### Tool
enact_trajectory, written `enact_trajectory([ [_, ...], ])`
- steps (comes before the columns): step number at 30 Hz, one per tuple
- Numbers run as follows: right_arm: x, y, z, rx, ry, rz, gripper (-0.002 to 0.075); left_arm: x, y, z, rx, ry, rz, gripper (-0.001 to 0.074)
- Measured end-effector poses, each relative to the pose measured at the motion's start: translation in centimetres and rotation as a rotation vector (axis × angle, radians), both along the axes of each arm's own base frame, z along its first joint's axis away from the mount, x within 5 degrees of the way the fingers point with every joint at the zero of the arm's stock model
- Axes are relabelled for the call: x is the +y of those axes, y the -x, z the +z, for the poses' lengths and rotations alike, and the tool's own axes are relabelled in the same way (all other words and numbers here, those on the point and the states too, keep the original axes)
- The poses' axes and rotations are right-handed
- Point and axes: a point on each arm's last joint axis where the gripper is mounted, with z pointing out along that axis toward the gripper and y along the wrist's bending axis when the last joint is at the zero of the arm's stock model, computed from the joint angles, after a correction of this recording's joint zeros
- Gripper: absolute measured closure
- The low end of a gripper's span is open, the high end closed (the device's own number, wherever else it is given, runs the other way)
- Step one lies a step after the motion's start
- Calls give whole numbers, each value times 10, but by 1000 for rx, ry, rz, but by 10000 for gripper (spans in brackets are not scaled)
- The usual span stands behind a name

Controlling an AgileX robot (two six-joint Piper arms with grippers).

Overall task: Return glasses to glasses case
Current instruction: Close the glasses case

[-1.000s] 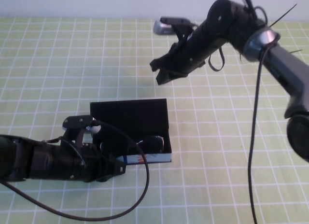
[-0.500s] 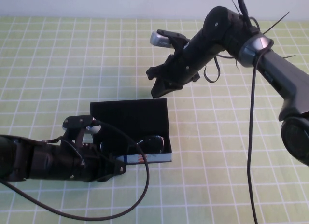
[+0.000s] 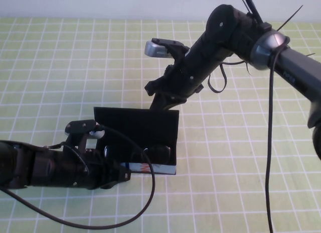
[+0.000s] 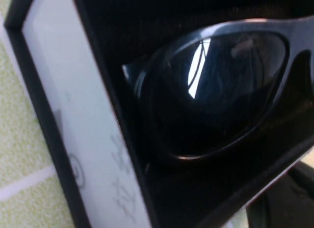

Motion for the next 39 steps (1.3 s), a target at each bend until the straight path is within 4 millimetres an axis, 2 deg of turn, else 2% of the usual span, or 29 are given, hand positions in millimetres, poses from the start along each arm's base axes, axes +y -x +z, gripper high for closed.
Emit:
enact_trajectory([
  [4, 2, 16, 7, 12, -5, 33, 737, 0, 0, 0, -2, -2, 0, 737],
  [9, 7, 42, 1, 45, 16, 109, 737, 0, 0, 0, -8, -7, -5, 737],
  [13, 11, 57, -3, 70, 32, 141, 737, 3, 2, 8, -30, -47, -14, 737],
  [19, 8, 67, -20, 124, 66, 150, 737, 12, 20, 43, -75, -93, -35, 737],
  [25, 6, 70, -28, 147, 78, 148, 737, 25, 58, 82, -201, -52, -18, 737],
  [29, 6, 71, -26, 137, 66, 160, 737, 37, 89, 115, -382, -5, 2, 737],
  [31, 6, 73, -20, 123, 60, 165, 737, 46, 104, 128, -494, 5, 38, 737],
  [33, 6, 77, -5, 89, 47, 171, 737, 56, 121, 139, -612, 11, 93, 737],
  [36, 1, 85, 28, 17, 19, 176, 737, 75, 150, 153, -815, 31, 206, 737],
  [39, -8, 96, 64, -76, 4, 179, 737, 93, 176, 155, -984, 57, 317, 737],
])
